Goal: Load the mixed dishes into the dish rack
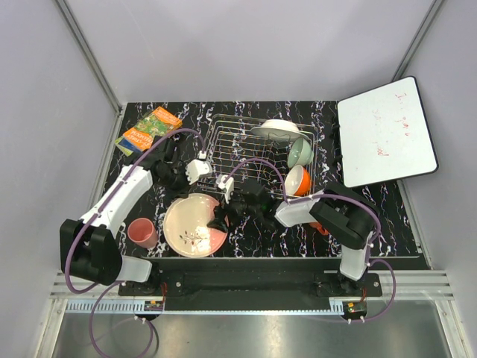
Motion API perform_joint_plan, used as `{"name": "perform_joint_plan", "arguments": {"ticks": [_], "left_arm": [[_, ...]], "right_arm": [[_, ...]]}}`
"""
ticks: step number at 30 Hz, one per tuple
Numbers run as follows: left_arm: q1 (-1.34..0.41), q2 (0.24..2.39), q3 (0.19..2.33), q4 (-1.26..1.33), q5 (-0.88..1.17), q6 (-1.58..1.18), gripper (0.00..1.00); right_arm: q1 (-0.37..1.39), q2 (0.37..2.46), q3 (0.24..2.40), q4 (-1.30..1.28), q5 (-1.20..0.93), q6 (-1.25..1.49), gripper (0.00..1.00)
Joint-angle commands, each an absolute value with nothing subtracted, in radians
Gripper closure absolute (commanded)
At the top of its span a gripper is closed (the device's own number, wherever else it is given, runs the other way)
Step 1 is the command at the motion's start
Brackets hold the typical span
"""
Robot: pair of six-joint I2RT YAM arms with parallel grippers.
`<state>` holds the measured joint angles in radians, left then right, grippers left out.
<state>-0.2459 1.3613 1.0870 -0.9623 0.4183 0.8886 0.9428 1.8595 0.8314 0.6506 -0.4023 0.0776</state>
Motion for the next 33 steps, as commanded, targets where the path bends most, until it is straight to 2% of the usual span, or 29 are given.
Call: {"name": "perform_joint_plan", "arguments": {"ticks": [1, 5, 11, 13, 15, 18, 19, 24, 25, 28, 29, 30, 33], "left_arm": [[-0.264, 1.322, 1.137, -0.933, 0.440, 0.867, 1.00], [-0.276, 1.324, 1.144, -0.930, 0.439, 0.857, 1.00], [-0.290, 1.327, 1.152, -0.920, 0.434, 0.844, 1.00], [-0.293, 1.328, 1.149, -0.917, 0.433, 0.839, 1.00], [-0.296, 1.325, 1.147, -0.914, 0.430, 0.833, 1.00], [-0.299, 1.324, 1.138, -0.904, 0.425, 0.833, 1.00], [-0.298, 1.322, 1.134, -0.900, 0.422, 0.831, 1.00], [-0.299, 1.331, 1.140, -0.890, 0.408, 0.799, 0.98], [-0.299, 1.336, 1.150, -0.882, 0.400, 0.787, 0.78], [-0.298, 1.356, 1.176, -0.870, 0.362, 0.749, 0.38], [-0.298, 1.358, 1.178, -0.861, 0.353, 0.743, 0.08], [-0.298, 1.356, 1.181, -0.854, 0.338, 0.732, 0.01], [-0.285, 1.348, 1.207, -0.831, 0.325, 0.698, 0.01]], "right_arm": [[0.901, 1.897, 0.867, 0.726, -0.590, 0.153, 0.18], [0.888, 1.901, 0.858, 0.747, -0.637, 0.169, 0.33], [0.887, 1.907, 0.882, 0.741, -0.675, 0.186, 0.47], [0.887, 1.914, 0.891, 0.742, -0.687, 0.193, 0.56], [0.887, 1.916, 0.900, 0.730, -0.698, 0.201, 0.72], [0.885, 1.908, 0.922, 0.680, -0.716, 0.187, 0.88], [0.885, 1.907, 0.934, 0.663, -0.718, 0.183, 1.00], [0.885, 1.908, 0.953, 0.584, -0.730, 0.178, 1.00], [0.885, 1.904, 0.947, 0.587, -0.732, 0.178, 1.00], [0.884, 1.881, 0.914, 0.604, -0.719, 0.172, 1.00], [0.884, 1.872, 0.905, 0.606, -0.703, 0.167, 1.00], [0.882, 1.862, 0.899, 0.603, -0.695, 0.161, 1.00], [0.873, 1.813, 0.864, 0.572, -0.667, 0.129, 1.00]]}}
